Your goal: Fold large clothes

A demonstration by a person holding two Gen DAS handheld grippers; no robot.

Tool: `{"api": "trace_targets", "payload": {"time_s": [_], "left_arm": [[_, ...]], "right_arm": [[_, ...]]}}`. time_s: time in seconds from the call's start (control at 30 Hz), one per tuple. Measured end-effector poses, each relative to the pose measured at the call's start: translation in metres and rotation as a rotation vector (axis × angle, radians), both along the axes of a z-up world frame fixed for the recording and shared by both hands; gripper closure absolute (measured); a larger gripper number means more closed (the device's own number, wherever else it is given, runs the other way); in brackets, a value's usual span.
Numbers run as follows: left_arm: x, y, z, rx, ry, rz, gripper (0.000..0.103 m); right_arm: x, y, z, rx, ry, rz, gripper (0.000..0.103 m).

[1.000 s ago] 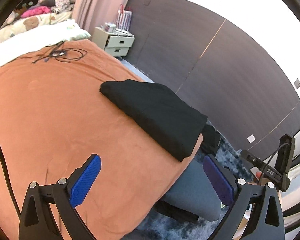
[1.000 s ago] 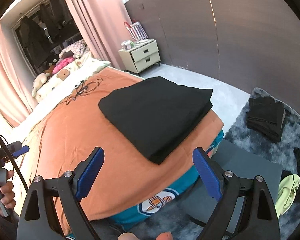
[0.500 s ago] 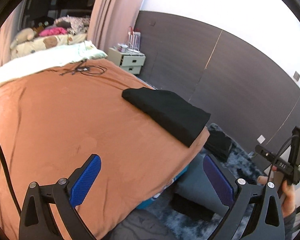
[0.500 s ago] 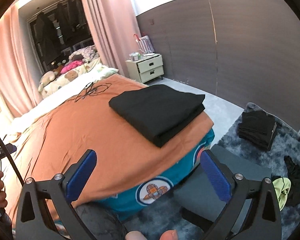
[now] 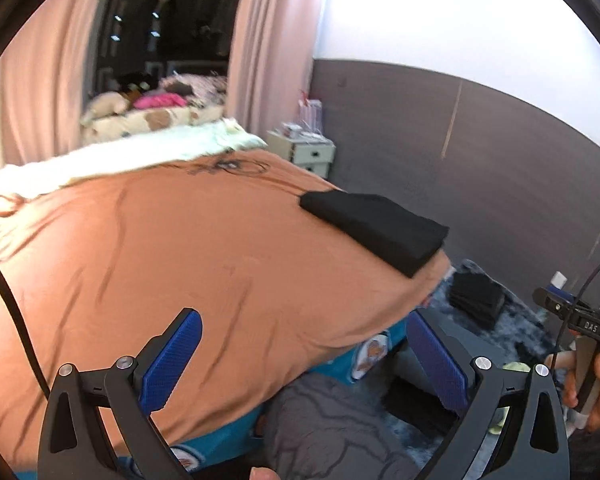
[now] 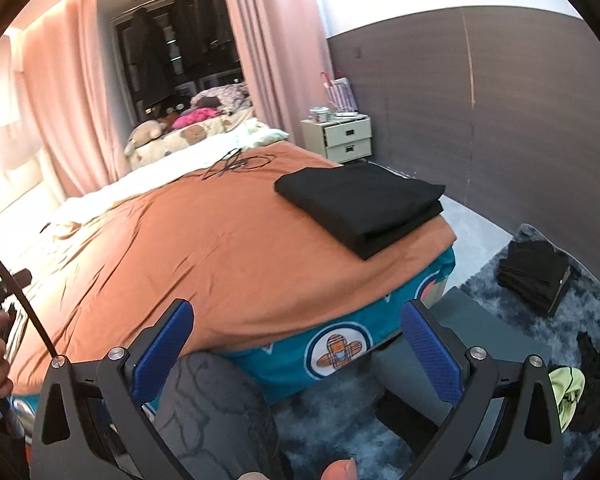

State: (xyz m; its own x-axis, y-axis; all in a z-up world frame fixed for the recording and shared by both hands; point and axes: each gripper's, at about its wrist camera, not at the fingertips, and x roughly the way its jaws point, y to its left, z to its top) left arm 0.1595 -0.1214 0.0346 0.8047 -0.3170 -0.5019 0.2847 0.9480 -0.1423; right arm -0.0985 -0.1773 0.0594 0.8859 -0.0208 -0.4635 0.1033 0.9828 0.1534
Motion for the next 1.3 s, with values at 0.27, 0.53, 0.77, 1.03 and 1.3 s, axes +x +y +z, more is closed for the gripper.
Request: {"api": "trace_targets", "payload": {"time_s": [0.27, 0.53, 0.77, 1.03, 1.3], "left_arm": [[-0.066, 0.03, -0.008, -0.006, -0.095, 0.067, 0.0], [-0.104, 0.038, -0.027, 0.029, -0.119, 0.136, 0.0], [-0.137, 0.038, -0.042, 0.007, -0.138, 0.154, 0.0], [-0.161, 0.034, -0.044, 0.038, -0.177, 0.172, 0.0], [-0.17, 0.038, -0.04, 0.038, -0.198, 0.192, 0.0]], "right_arm": [[-0.026, 0.015, -0.006, -0.026, -0.04, 0.024, 0.0], [-0.047, 0.029, -0.023, -0.002, -0.076, 0.06, 0.0], [-0.062, 0.042, -0.046, -0.011, -0.09, 0.08, 0.0], [-0.055, 0.067, -0.052, -0.021, -0.051, 0.126, 0.0], [-0.054, 0.076, -0.049, -0.013, -0.068, 0.114, 0.0]]}}
